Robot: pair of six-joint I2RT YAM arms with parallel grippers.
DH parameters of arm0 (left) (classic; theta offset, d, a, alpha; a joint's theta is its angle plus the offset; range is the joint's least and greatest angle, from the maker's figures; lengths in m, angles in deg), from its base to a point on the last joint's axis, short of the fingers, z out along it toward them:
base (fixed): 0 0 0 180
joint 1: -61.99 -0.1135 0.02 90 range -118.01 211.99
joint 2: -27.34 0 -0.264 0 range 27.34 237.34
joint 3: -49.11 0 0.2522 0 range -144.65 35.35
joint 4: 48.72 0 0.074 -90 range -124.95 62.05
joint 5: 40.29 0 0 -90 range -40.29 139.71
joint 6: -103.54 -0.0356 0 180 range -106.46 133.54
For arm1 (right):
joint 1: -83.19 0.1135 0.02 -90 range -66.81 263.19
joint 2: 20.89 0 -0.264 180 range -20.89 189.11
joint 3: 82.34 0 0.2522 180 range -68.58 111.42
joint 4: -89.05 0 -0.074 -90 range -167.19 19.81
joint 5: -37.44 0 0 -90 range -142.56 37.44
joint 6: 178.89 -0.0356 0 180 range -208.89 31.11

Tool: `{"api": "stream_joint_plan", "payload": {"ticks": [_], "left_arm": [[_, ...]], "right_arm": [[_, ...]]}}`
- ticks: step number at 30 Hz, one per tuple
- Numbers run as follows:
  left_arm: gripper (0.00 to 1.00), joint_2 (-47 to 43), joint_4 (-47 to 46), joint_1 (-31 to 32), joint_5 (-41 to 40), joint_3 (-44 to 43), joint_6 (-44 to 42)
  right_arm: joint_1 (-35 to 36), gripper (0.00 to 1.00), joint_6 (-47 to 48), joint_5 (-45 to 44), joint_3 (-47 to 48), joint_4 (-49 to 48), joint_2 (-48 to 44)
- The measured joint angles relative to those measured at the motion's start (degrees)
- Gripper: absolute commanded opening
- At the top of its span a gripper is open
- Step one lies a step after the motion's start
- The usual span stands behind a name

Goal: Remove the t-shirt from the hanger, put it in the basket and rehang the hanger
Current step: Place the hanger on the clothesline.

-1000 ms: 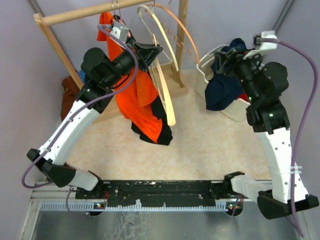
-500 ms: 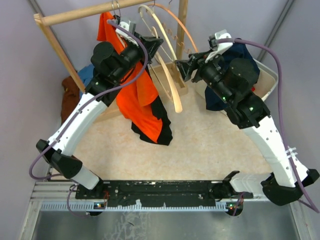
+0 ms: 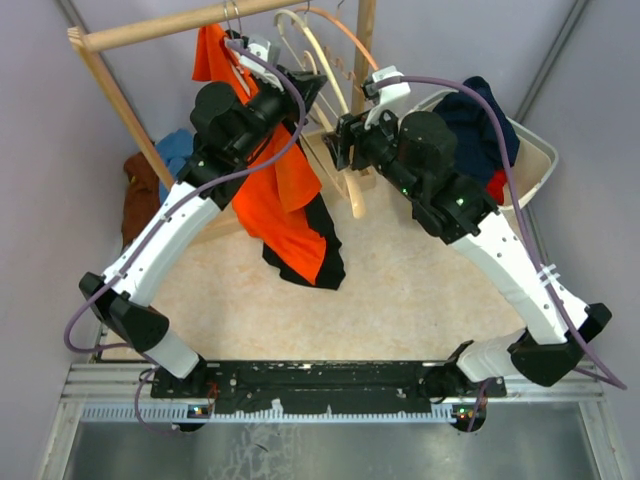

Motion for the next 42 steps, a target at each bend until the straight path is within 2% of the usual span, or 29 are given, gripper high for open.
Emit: {"api": "stream_joint_plan", "payload": {"ticks": [6, 13, 20, 23, 26, 28, 38, 42], "left_arm": [[0.00, 0.00, -1.07, 0.00, -0.15, -0.66, -0.44], [0.00, 0.00, -1.70, 0.00, -0.20, -0.74, -0.63], [0.00, 0.00, -1.95, 0.00, -0.20, -1.33, -0.66], [0.00, 0.00, -2.10, 0.00, -0.17, -1.53, -0.66], [0.00, 0.00, -2.05, 0.00, -0.17, -1.55, -0.68], [0.00, 0.00, -2.12, 0.00, -0.15, -1.60, -0.70], [0.00, 0.39, -2.43, 0.00, -0.13, -2.43, -1.03], [0.09, 1.29, -2.27, 0.00, -0.07, -4.31, -1.07]], "right_arm": [[0.68, 0.51, -0.04, -1.44, 1.07, 1.36, 1.90], [1.05, 0.34, -0.39, -2.45, 1.09, 1.57, 1.92], [1.40, 0.30, -0.63, -2.82, 1.11, 1.53, 1.99], [1.44, 0.20, -0.66, -2.91, 1.18, 1.49, 2.21], [1.49, 0.05, -0.98, -3.67, 1.18, 1.42, 2.45], [1.49, 0.01, -1.11, -3.89, 1.18, 1.20, 2.45], [1.70, 0.00, -1.14, -4.42, 1.03, -0.04, 2.40], [1.70, 0.00, -1.14, -4.98, 0.44, -1.62, 1.86]]}}
